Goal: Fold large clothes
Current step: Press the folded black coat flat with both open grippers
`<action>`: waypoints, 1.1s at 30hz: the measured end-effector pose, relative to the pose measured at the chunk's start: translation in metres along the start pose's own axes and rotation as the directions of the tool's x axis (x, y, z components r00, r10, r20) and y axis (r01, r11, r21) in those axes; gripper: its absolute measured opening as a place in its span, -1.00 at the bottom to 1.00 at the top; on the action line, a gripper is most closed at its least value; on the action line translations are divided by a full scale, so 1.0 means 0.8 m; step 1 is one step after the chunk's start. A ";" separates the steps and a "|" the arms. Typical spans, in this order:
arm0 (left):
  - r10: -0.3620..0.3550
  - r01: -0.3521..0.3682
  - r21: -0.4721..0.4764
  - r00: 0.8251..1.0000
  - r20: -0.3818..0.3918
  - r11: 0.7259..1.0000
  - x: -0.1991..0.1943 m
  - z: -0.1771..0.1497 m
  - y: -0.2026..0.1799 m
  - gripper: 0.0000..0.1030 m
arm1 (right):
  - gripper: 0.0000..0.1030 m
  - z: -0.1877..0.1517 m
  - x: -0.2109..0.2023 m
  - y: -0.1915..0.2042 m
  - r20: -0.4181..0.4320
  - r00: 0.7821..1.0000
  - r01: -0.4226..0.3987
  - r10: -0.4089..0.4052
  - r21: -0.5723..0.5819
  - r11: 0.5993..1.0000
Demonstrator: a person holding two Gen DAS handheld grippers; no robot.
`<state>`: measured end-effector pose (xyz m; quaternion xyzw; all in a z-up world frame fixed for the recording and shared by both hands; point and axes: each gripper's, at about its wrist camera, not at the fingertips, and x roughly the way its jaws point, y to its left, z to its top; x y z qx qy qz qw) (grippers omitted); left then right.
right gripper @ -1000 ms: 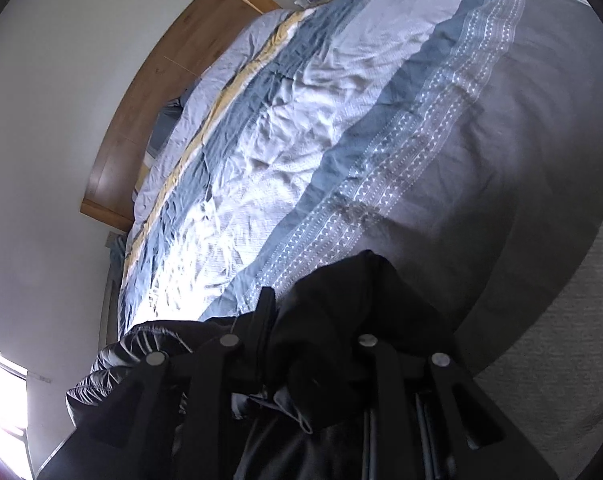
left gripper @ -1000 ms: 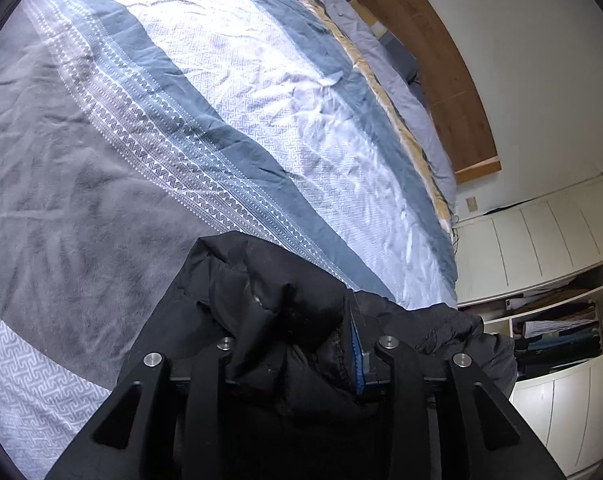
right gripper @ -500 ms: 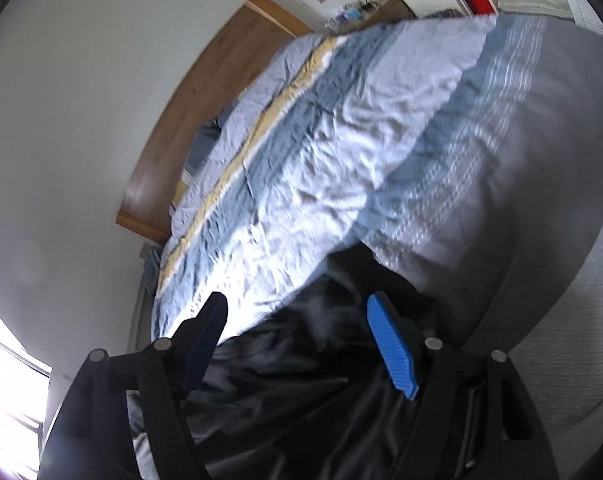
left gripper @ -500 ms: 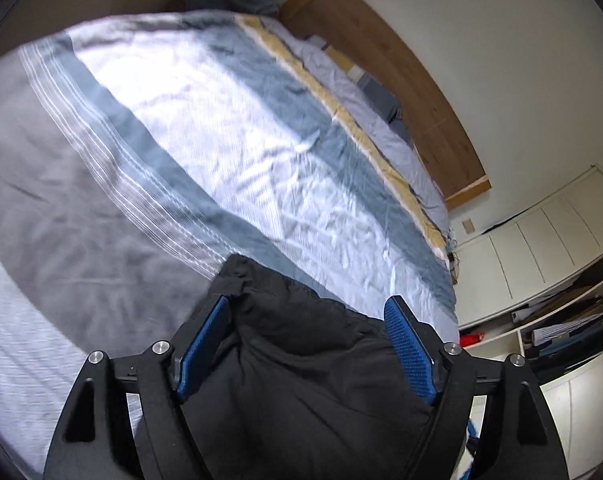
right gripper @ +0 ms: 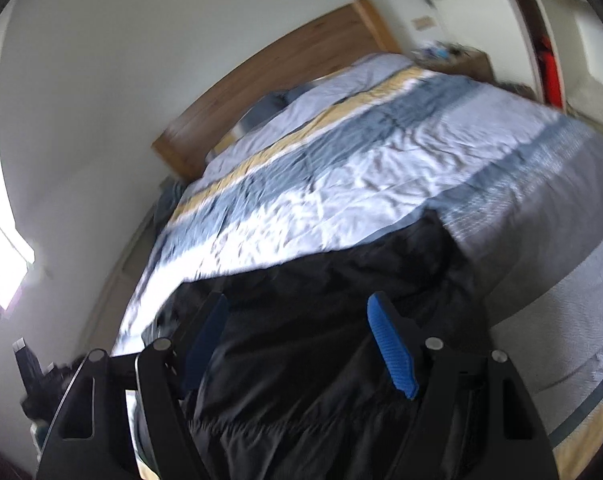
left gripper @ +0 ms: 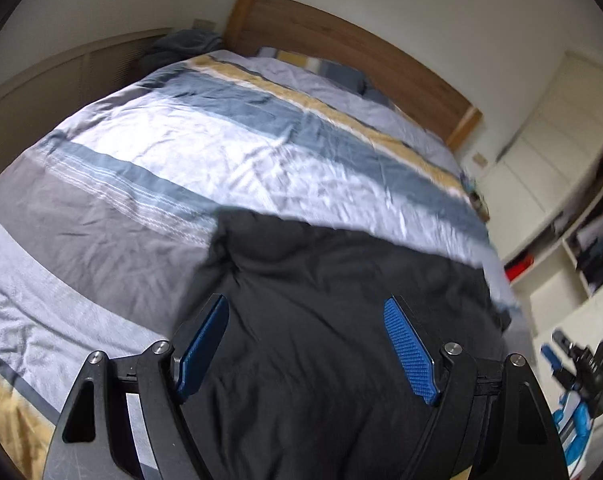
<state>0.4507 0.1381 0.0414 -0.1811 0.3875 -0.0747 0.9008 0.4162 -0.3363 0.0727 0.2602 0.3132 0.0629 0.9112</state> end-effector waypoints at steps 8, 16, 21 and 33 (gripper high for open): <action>-0.006 0.018 0.211 0.998 -0.055 0.977 0.072 -0.053 -0.094 0.54 | 0.39 -0.065 0.081 0.078 -0.082 0.996 0.006 -0.023 -0.198 0.980; 0.079 -0.045 0.287 0.991 -0.108 0.957 0.191 -0.014 -0.148 0.60 | 0.39 -0.044 0.194 0.092 -0.132 0.984 0.080 -0.122 -0.282 0.956; 0.125 -0.084 0.267 0.982 -0.141 0.960 0.257 0.023 -0.148 0.66 | 0.40 -0.010 0.252 0.080 -0.165 0.975 0.103 -0.152 -0.273 0.956; 0.178 -0.124 0.238 0.959 -0.222 0.963 0.340 0.069 -0.135 0.78 | 0.40 0.024 0.332 0.046 -0.250 0.958 0.076 -0.138 -0.240 0.968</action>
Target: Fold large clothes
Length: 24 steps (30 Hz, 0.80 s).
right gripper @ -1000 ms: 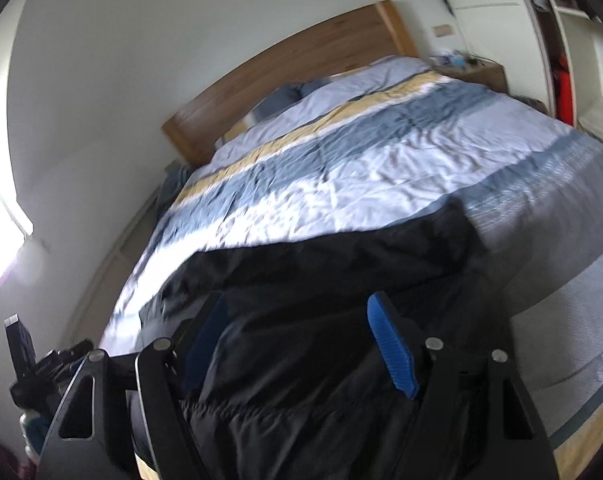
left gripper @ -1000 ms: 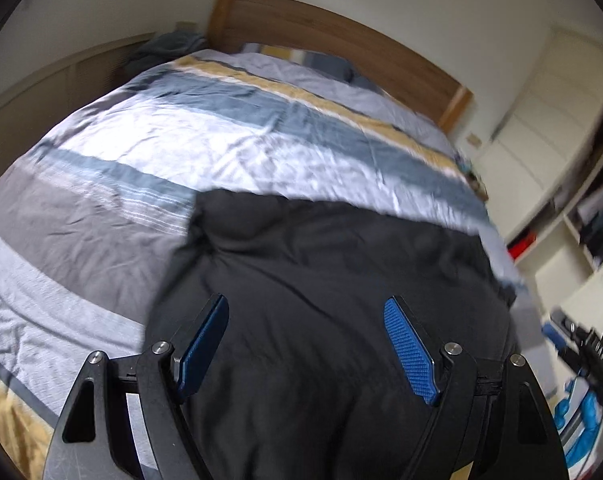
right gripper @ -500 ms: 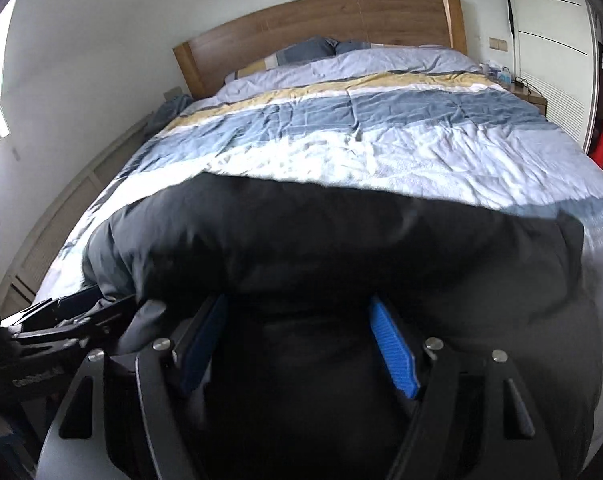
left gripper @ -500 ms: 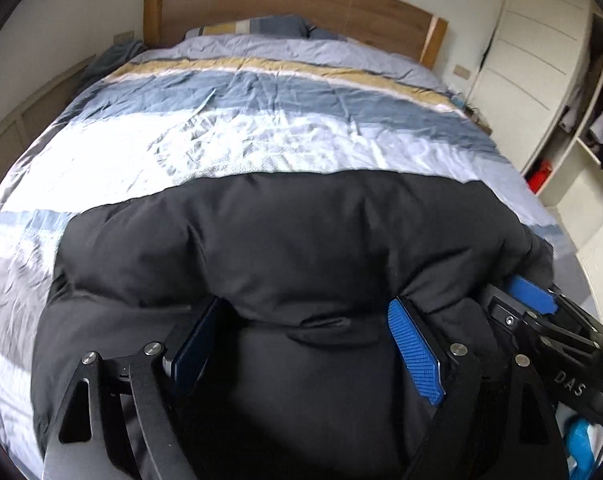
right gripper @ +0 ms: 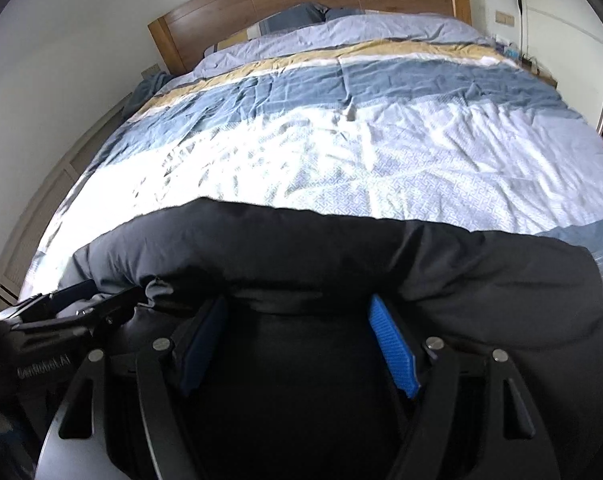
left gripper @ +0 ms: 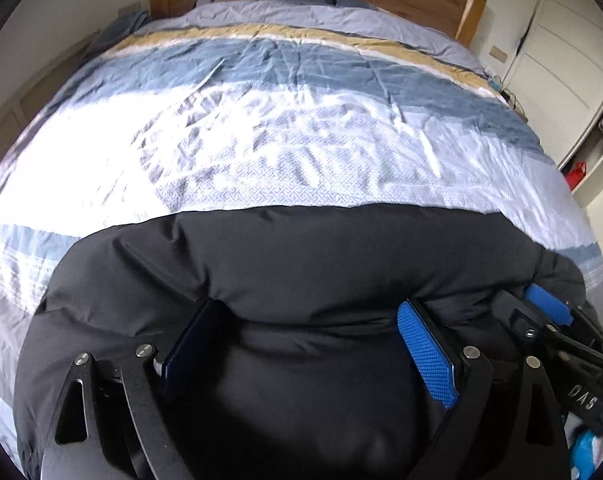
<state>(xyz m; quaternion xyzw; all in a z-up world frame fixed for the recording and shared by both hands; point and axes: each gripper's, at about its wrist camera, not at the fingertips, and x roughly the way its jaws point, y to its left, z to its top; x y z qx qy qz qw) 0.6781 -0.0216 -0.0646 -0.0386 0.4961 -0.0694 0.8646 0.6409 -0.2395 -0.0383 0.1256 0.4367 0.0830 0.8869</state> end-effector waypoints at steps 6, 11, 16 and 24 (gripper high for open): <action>0.051 -0.053 -0.056 0.998 -0.040 0.997 -0.005 -0.006 0.070 0.90 | 0.40 -0.012 -0.022 -0.098 -0.008 0.999 0.043 -0.042 0.112 0.993; 0.165 -0.177 -0.134 0.982 -0.097 0.975 -0.015 -0.017 0.130 0.91 | 0.40 -0.028 -0.039 -0.177 -0.069 0.983 0.182 -0.170 0.253 0.950; 0.265 -0.268 -0.141 0.963 -0.041 0.953 -0.069 -0.032 0.165 0.83 | 0.40 -0.035 -0.088 -0.179 -0.042 0.966 0.259 -0.256 0.223 0.940; 0.087 -0.080 -0.122 0.995 0.056 0.989 -0.136 -0.083 0.146 0.83 | 0.40 -0.060 -0.147 -0.076 0.077 0.995 0.057 -0.064 0.084 0.995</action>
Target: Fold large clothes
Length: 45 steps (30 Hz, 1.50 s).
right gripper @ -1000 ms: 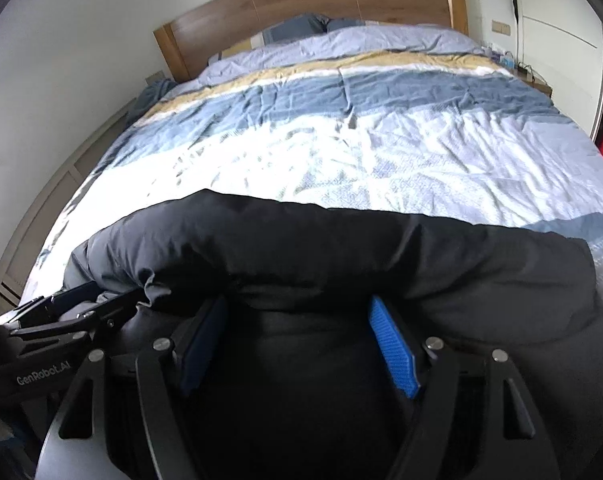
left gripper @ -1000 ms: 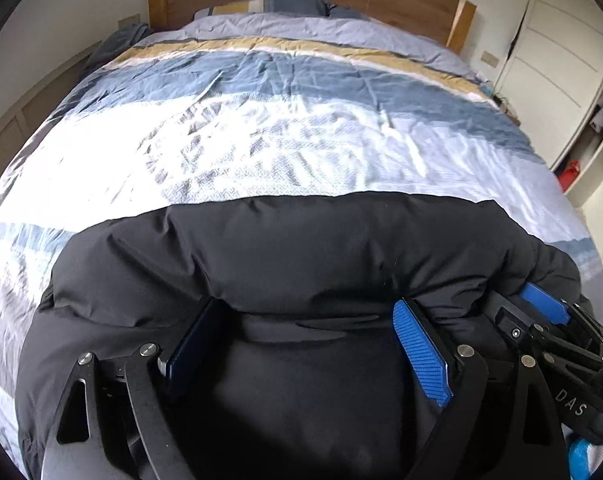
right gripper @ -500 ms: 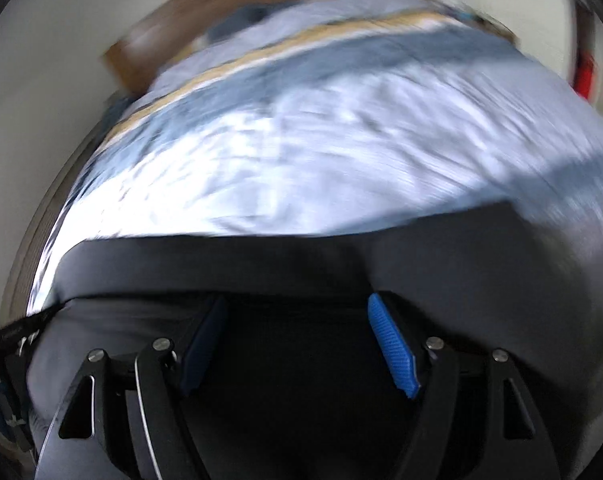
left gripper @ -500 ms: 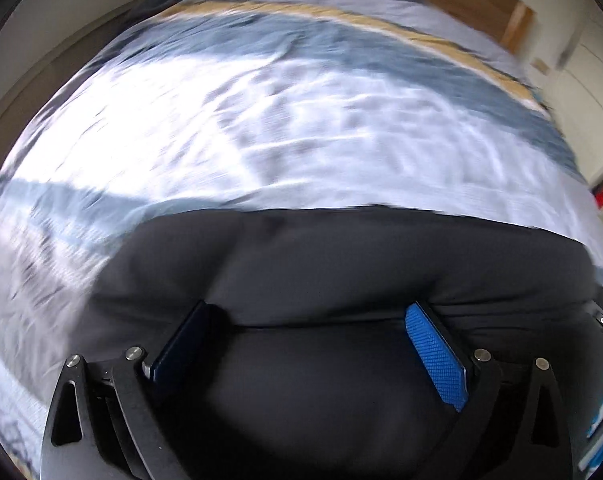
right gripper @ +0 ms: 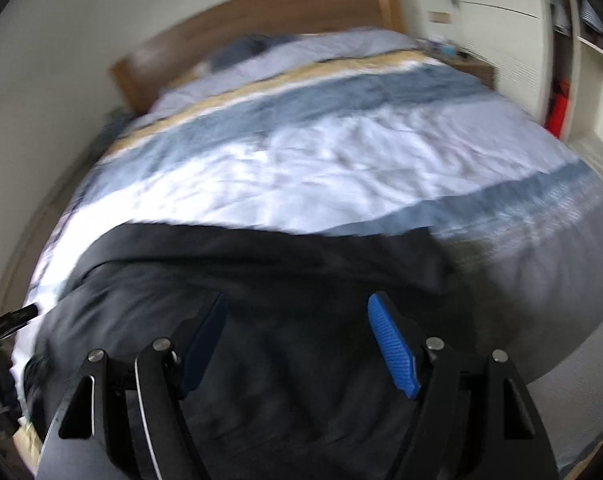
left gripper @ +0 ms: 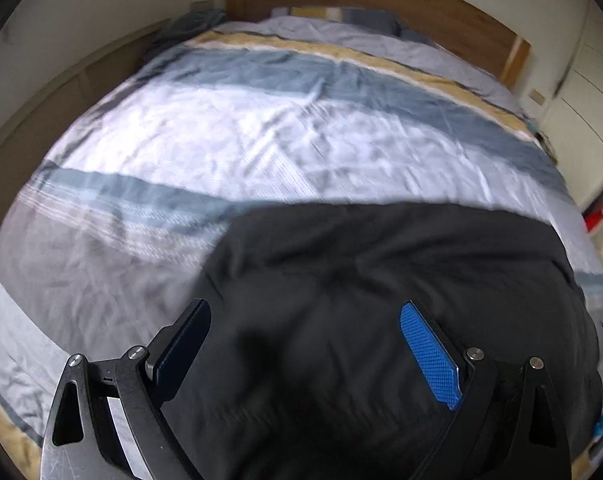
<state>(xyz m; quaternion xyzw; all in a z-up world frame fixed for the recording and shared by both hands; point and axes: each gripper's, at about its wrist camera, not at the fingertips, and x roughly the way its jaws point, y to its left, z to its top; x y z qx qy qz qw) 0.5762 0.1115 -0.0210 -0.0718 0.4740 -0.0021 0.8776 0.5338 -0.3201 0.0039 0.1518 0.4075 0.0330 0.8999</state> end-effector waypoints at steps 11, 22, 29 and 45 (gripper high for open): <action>0.060 -0.068 -0.097 0.995 -0.076 0.993 0.012 -0.059 0.074 0.83 | 0.40 -0.057 0.004 -0.049 -0.118 0.980 0.167 -0.162 0.031 0.985; -0.061 0.061 0.007 0.991 0.118 0.998 -0.076 -0.101 0.018 0.82 | 0.40 -0.095 -0.064 0.039 -0.040 0.999 -0.014 0.011 -0.090 0.996; -0.045 0.028 0.097 0.983 0.177 0.995 -0.049 -0.155 -0.017 0.83 | 0.40 -0.140 -0.049 0.055 -0.037 0.999 -0.009 0.004 -0.148 0.989; -0.015 -0.016 0.116 0.967 0.255 0.993 -0.031 -0.180 -0.014 0.98 | 0.45 -0.169 -0.053 0.002 0.014 0.998 0.060 -0.058 -0.122 0.991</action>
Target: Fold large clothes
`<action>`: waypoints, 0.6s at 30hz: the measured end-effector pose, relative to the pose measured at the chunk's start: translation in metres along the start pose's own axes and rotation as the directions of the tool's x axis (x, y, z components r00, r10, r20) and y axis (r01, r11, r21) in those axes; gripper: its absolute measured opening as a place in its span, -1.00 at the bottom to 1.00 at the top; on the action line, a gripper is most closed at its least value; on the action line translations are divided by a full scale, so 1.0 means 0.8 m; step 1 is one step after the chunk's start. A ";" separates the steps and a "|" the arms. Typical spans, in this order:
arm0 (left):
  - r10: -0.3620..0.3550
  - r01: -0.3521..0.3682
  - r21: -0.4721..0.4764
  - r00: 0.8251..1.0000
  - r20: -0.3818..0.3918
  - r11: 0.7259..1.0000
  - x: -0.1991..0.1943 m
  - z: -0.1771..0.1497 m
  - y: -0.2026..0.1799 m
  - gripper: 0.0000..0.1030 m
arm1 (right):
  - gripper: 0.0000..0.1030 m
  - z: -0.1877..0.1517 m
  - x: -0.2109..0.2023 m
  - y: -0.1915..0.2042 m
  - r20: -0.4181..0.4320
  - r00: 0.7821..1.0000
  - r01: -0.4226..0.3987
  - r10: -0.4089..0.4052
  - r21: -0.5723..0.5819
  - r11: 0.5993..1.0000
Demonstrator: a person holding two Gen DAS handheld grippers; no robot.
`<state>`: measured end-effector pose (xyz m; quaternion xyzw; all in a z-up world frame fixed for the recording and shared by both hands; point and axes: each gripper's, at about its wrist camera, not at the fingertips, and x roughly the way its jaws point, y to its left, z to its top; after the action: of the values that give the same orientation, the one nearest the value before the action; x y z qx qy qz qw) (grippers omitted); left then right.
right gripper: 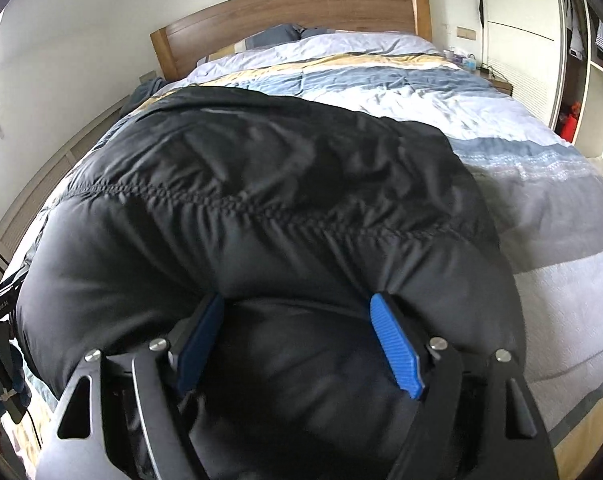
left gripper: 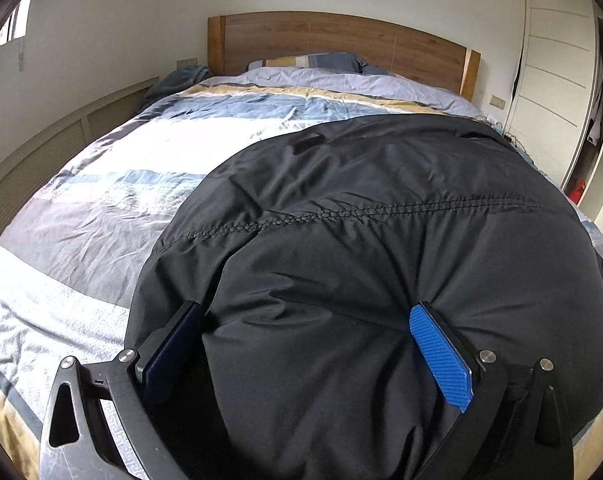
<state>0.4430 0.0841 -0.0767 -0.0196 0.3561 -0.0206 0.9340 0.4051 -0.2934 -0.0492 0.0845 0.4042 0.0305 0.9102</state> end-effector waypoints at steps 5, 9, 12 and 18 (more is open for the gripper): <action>0.009 -0.009 -0.001 1.000 -0.009 1.000 0.002 0.001 -0.001 0.99 | 0.45 -0.004 -0.009 -0.014 -0.008 1.000 0.012 -0.012 0.008 1.000; 0.020 -0.020 -0.001 1.000 -0.015 1.000 0.000 -0.001 -0.003 0.99 | 0.45 -0.008 -0.016 -0.027 -0.013 1.000 0.023 -0.023 0.021 1.000; 0.024 -0.024 0.000 0.999 -0.022 1.000 -0.001 -0.002 -0.005 0.99 | 0.45 -0.013 -0.021 -0.035 -0.014 1.000 0.025 -0.024 0.034 0.999; 0.026 -0.026 0.004 0.999 -0.029 1.000 -0.002 -0.002 -0.006 0.99 | 0.45 -0.022 -0.029 -0.047 -0.014 0.999 0.041 -0.041 0.047 0.998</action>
<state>0.4407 0.0791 -0.0768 -0.0129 0.3698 -0.0094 0.9290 0.3758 -0.3313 -0.0505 0.0976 0.4123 0.0028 0.9058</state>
